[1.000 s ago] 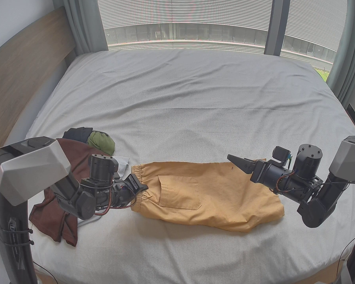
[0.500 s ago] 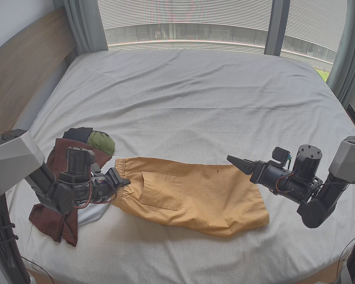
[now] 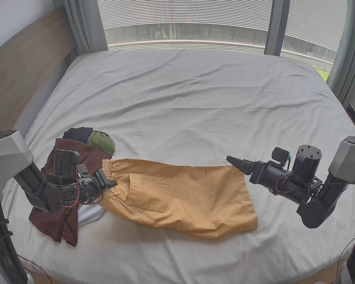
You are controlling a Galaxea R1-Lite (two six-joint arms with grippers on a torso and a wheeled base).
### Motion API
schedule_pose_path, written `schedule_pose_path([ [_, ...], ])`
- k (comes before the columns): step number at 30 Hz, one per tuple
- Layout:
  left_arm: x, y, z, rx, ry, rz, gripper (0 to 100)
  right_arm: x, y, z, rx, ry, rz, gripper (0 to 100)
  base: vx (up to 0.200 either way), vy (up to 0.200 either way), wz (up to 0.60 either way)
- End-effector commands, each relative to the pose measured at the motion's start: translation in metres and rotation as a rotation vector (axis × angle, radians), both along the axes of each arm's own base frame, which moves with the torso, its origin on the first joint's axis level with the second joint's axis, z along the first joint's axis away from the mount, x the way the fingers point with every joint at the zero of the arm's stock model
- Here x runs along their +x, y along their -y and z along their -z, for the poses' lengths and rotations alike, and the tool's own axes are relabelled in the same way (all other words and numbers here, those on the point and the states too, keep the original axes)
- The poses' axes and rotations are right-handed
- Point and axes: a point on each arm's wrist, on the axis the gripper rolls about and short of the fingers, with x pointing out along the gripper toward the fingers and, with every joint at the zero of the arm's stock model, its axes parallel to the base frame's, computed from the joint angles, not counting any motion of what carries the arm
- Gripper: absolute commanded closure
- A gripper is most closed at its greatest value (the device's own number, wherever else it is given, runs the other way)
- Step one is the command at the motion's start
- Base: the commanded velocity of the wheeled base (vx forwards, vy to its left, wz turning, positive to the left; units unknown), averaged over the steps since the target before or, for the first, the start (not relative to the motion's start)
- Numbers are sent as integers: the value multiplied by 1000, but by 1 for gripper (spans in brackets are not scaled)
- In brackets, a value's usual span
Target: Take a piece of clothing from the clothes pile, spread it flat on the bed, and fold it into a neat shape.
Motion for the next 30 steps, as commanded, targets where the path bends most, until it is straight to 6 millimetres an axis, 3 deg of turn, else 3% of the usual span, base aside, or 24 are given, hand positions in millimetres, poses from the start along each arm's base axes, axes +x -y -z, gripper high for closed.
schedule_pose_path([
  [1,-1,-1,-7,-4,18,-3,100,0,0,0,0,-1,-1,0,0,0,0],
  [7,-1,17,-24,-23,75,53,100,0,-1,0,-1,2,0,0,0,0,0],
  [16,-2,57,-34,-45,108,147,100,2,4,-2,1,10,14,0,0,0,0],
  [30,-4,97,-48,-102,142,224,100,5,10,-2,0,10,34,0,0,0,0],
])
